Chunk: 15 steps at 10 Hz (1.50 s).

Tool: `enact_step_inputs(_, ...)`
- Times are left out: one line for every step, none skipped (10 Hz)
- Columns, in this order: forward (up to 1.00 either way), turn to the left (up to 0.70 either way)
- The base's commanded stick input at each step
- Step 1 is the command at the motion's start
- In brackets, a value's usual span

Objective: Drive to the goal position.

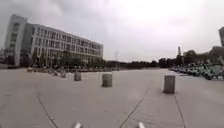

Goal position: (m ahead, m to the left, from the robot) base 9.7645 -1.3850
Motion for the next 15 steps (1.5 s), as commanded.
enact_step_inputs(0.50,-0.04)
enact_step_inputs(0.50,-0.11)
enact_step_inputs(0.50,-0.17)
enact_step_inputs(0.50,-0.25)
enact_step_inputs(0.50,-0.25)
enact_step_inputs(0.50,-0.25)
enact_step_inputs(0.50,-0.25)
enact_step_inputs(0.50,-0.25)
enact_step_inputs(0.50,-0.25)
enact_step_inputs(0.50,-0.25)
enact_step_inputs(0.50,-0.11)
enact_step_inputs(0.50,-0.04)
enact_step_inputs(0.50,-0.01)
enact_step_inputs(0.50,0.00)
enact_step_inputs(0.50,0.00)
